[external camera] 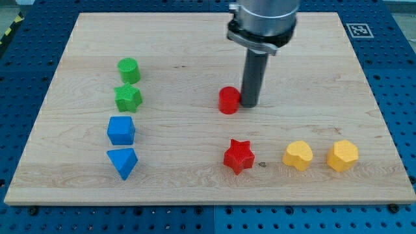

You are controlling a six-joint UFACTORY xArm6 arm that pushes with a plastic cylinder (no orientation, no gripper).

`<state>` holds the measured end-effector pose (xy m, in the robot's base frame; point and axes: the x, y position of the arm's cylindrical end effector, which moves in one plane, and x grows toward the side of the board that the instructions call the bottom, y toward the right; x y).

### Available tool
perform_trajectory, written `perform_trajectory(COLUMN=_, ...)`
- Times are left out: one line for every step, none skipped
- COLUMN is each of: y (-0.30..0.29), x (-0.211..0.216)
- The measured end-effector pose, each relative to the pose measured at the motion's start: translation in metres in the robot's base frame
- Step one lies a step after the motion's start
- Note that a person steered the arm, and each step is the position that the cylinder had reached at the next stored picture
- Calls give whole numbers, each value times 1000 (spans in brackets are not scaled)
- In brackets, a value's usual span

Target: Push the red circle to the bottom center of the board

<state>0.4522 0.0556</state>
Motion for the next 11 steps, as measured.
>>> perform_trajectory(y=-17, x=0)
perform_trajectory(y=4, x=-12)
perform_trajectory(y=-3, x=-38)
perform_trajectory(y=-41, x=-40)
perform_trajectory(y=-43, x=-34)
perform_trajectory(y=-43, x=-6)
perform_trajectory(y=-44, x=16)
perform_trajectory(y=-52, x=23)
perform_trajectory(y=-69, x=23)
perform_trajectory(y=-71, x=23)
perform_trajectory(y=-71, x=53)
